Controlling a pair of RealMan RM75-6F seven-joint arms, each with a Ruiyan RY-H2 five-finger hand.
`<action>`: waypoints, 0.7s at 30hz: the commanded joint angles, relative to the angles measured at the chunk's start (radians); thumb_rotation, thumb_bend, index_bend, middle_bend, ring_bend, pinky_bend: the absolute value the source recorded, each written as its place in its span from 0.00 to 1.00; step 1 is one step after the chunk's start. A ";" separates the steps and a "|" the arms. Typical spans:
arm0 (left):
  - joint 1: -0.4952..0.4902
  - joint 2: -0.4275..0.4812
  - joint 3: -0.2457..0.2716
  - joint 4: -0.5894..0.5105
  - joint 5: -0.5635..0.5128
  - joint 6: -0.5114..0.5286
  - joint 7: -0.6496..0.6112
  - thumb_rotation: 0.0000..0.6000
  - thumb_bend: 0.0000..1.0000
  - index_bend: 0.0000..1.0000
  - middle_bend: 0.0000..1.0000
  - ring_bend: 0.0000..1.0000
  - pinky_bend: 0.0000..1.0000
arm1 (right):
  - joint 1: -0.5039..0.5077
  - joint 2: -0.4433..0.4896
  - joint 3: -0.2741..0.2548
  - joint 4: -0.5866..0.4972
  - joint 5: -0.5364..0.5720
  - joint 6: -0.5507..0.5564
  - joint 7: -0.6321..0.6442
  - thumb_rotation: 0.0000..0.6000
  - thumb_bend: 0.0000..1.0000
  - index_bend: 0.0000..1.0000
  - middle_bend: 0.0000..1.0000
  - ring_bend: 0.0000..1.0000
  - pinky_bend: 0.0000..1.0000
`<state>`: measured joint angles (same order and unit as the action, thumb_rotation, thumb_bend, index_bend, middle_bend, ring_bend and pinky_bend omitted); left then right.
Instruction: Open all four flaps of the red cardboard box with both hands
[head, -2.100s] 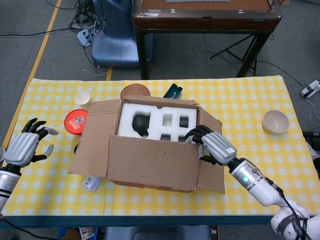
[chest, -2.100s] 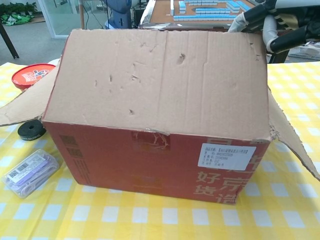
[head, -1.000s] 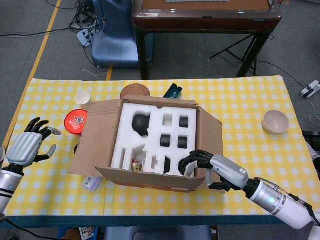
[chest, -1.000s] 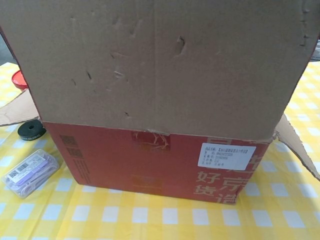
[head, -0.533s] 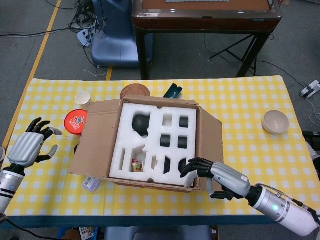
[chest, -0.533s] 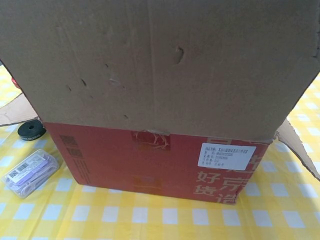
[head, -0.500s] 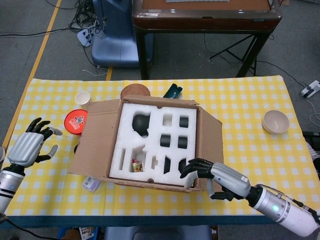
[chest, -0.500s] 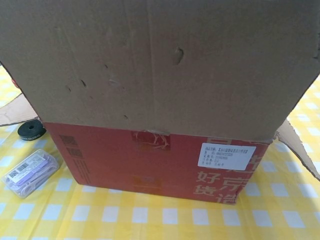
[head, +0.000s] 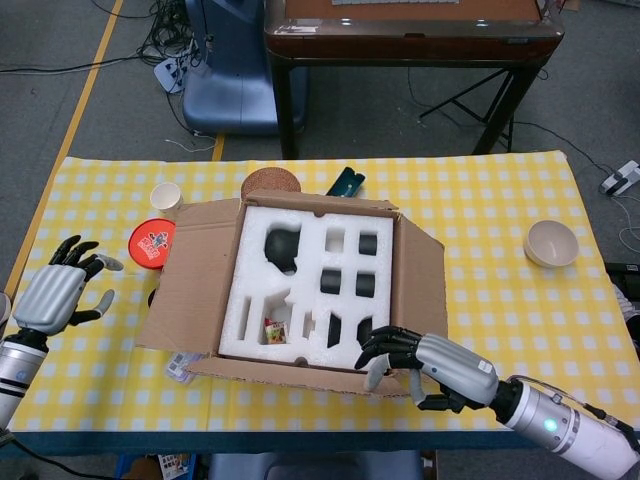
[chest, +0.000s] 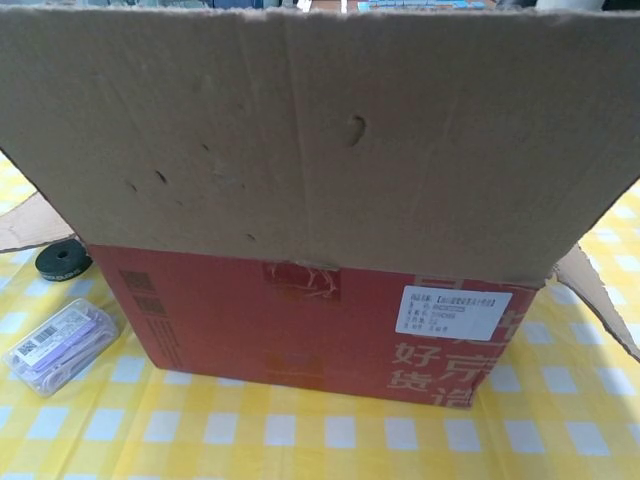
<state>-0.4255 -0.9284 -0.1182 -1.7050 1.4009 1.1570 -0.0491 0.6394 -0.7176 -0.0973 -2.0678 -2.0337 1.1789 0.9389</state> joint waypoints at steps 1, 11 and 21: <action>0.001 0.001 0.001 0.001 0.001 0.001 0.000 0.96 0.45 0.42 0.35 0.13 0.00 | 0.010 -0.005 -0.006 -0.006 -0.008 -0.011 -0.001 1.00 0.99 0.40 0.26 0.15 0.08; 0.006 0.004 0.003 0.001 0.003 0.006 -0.005 0.96 0.45 0.42 0.35 0.13 0.00 | 0.029 -0.008 -0.019 -0.018 0.001 -0.037 -0.024 1.00 0.99 0.39 0.26 0.15 0.08; 0.014 -0.001 0.004 0.017 -0.002 0.013 -0.017 0.96 0.45 0.42 0.35 0.13 0.00 | -0.059 -0.015 0.025 0.006 0.233 -0.028 -0.303 1.00 0.98 0.38 0.25 0.15 0.08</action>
<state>-0.4118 -0.9289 -0.1146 -1.6885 1.3998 1.1700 -0.0651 0.6268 -0.7244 -0.0938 -2.0707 -1.8902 1.1398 0.7523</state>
